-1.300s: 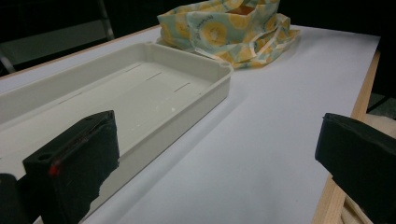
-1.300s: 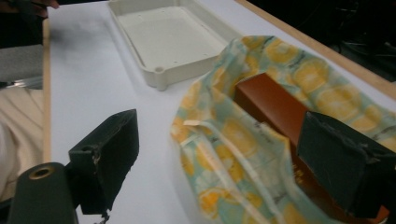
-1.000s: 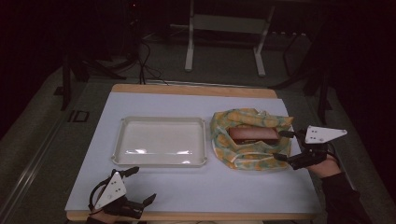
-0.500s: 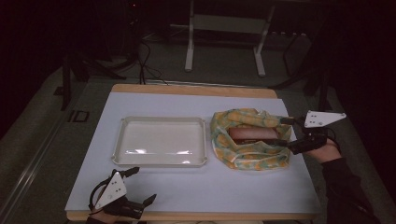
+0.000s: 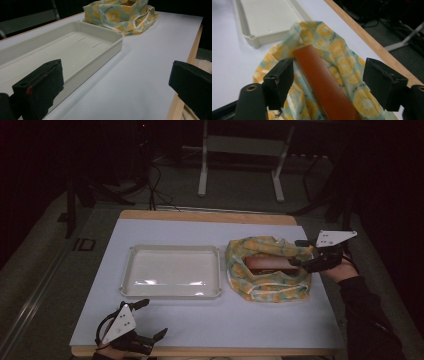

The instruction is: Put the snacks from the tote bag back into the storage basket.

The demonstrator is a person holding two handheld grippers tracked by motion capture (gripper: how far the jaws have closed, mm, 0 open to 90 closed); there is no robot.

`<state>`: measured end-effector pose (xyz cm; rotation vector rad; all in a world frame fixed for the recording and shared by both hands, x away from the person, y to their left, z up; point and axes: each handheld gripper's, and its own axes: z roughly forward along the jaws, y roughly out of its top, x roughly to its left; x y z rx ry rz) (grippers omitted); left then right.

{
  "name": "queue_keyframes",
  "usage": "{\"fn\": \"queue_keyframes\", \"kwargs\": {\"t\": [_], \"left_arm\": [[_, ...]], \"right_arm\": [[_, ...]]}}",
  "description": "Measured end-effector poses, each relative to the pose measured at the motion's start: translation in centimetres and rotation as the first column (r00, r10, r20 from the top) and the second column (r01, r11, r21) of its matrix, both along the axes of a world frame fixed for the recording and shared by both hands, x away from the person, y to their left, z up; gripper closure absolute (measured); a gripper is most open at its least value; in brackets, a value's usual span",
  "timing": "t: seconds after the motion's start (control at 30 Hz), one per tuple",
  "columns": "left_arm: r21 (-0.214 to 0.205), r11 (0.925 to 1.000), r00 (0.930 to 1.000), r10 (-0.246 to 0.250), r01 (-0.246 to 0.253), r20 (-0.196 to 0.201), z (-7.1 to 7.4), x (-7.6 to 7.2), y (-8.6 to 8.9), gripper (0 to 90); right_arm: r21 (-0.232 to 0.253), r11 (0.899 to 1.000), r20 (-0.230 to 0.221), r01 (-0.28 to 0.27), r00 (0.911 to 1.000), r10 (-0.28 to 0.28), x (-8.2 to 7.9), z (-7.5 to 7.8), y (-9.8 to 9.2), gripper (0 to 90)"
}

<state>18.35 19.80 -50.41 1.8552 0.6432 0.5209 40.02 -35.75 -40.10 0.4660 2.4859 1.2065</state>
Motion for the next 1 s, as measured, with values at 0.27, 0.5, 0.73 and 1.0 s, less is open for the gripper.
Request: {"fn": "queue_keyframes", "kwargs": {"t": [0.27,0.5,0.73,1.0], "left_arm": [[0.004,1.0,1.0,0.0,0.0,-0.003,-0.1,0.0,0.0,0.0],[0.002,1.0,1.0,0.004,-0.004,-0.004,-0.1,0.1,0.0,0.0],[0.005,1.0,1.0,0.005,-0.005,-0.007,-0.1,0.1,0.0,0.0],[0.004,1.0,0.9999,0.007,-0.007,-0.01,-0.2,0.1,0.1,0.0]], "right_arm": [[-0.082,0.997,-0.056,-0.011,0.9984,0.006,1.8,-2.1,0.7,29.9],[-0.128,0.992,-0.104,-0.006,0.9945,-0.007,3.3,-4.1,1.1,30.3],[-0.198,0.98,-0.127,-0.028,0.9919,0.003,4.4,-5.3,1.9,29.8],[-0.279,0.959,-0.162,-0.058,0.9867,0.013,5.0,-6.7,2.8,26.4]]}}
